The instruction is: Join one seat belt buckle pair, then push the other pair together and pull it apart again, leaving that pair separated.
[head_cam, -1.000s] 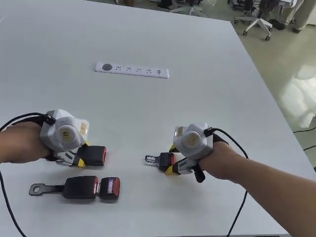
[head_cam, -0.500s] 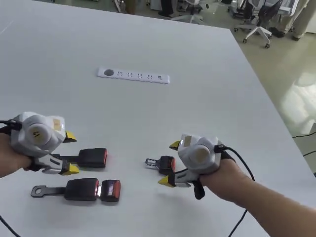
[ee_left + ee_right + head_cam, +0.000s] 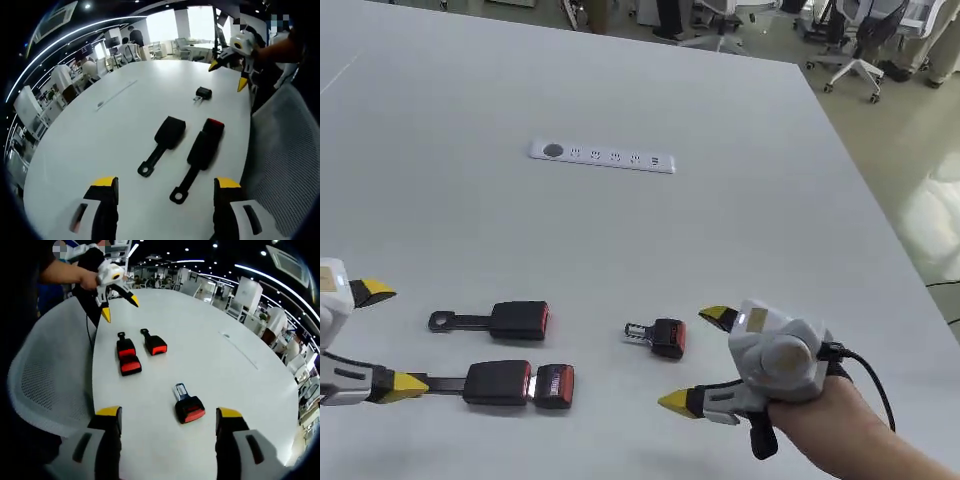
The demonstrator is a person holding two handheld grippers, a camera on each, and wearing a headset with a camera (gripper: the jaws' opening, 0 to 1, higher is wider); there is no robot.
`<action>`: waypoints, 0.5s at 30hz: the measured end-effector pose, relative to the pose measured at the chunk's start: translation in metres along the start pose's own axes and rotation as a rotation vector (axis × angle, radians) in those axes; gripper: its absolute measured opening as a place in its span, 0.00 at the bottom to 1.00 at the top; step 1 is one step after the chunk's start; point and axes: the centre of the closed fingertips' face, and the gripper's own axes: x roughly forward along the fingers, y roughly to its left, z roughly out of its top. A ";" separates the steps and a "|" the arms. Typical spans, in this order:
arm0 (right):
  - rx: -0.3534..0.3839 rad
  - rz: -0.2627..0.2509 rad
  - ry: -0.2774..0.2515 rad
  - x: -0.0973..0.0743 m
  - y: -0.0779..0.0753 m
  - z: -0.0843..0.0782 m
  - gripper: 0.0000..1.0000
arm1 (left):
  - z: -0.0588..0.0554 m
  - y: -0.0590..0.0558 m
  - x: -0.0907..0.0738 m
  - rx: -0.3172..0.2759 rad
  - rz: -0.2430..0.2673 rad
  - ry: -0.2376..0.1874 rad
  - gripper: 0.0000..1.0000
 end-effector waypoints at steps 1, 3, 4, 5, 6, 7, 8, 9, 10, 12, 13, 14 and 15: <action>0.010 -0.005 -0.005 -0.003 0.001 0.000 0.80 | -0.002 0.001 -0.004 -0.003 0.006 -0.002 0.81; 0.027 -0.014 -0.009 -0.007 0.002 0.000 0.82 | -0.005 0.002 -0.010 -0.016 0.017 -0.002 0.82; 0.028 -0.016 -0.011 -0.008 0.002 0.000 0.84 | -0.007 0.003 -0.014 -0.034 0.023 -0.004 0.83; 0.028 -0.020 -0.012 -0.009 0.003 0.000 0.85 | -0.009 0.004 -0.015 -0.041 0.030 -0.003 0.85; 0.033 -0.022 -0.014 -0.009 0.003 0.000 0.86 | -0.011 0.004 -0.018 -0.049 0.033 0.002 0.87; 0.042 -0.023 -0.016 -0.010 0.004 0.000 0.88 | -0.013 0.003 -0.019 -0.057 0.033 0.005 0.88; 0.053 -0.031 -0.019 -0.010 0.003 0.000 0.89 | -0.015 0.004 -0.021 -0.067 0.042 0.006 0.89; 0.058 -0.037 -0.018 -0.011 0.003 0.000 0.90 | -0.017 0.004 -0.022 -0.074 0.047 0.007 0.89; 0.066 -0.040 -0.018 -0.011 0.003 0.000 0.92 | -0.018 0.004 -0.023 -0.081 0.051 0.008 0.89; 0.080 -0.040 -0.020 -0.012 0.005 -0.001 0.93 | -0.022 0.000 -0.025 -0.088 0.050 0.009 0.89; 0.082 -0.042 -0.015 -0.012 0.006 -0.002 0.95 | -0.024 -0.001 -0.025 -0.096 0.054 0.010 0.91; 0.085 -0.043 -0.010 -0.013 0.006 -0.004 0.96 | -0.025 -0.002 -0.026 -0.104 0.054 0.011 0.93; 0.086 -0.043 -0.009 -0.013 0.007 -0.005 0.97 | -0.028 -0.003 -0.026 -0.111 0.054 0.013 0.95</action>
